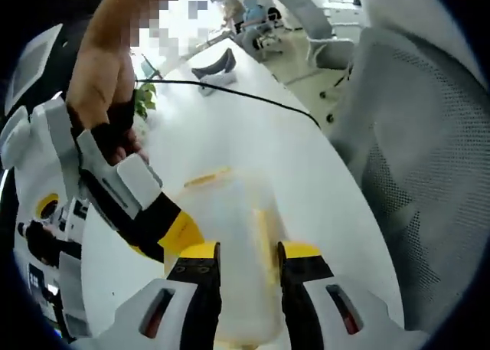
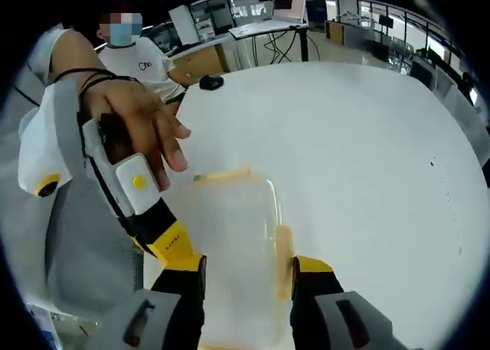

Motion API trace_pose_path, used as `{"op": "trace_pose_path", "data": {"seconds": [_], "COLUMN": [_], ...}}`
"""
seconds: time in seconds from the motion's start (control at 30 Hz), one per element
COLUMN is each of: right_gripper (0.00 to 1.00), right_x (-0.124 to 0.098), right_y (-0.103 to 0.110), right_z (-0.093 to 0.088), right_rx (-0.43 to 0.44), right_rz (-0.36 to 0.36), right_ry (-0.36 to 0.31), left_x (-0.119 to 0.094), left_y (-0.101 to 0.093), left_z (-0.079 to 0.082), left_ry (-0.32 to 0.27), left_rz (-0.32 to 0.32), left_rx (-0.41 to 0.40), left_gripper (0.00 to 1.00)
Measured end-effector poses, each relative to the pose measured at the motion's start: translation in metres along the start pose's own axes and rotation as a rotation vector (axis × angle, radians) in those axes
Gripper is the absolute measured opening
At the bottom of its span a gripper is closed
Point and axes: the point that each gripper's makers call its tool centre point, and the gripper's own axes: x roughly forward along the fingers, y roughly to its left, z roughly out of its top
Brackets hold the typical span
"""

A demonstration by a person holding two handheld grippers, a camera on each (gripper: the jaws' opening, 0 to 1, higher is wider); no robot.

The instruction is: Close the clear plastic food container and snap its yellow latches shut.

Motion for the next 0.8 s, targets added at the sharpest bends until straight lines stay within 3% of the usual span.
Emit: {"op": "trace_pose_path", "data": {"seconds": [0.27, 0.8], "right_gripper": [0.44, 0.42], "right_x": [0.0015, 0.0052], "right_y": [0.0009, 0.0038], "right_z": [-0.0008, -0.0014], "right_rx": [0.016, 0.048], "right_rz": [0.037, 0.075], "right_ry": [0.024, 0.079], "left_x": [0.0016, 0.0024], "left_y": [0.0003, 0.0038], "left_z": [-0.0010, -0.0025], "left_ry": [0.030, 0.091], "left_rz": [0.038, 0.045], "left_rx": [0.057, 0.013], "left_gripper": [0.28, 0.23]}}
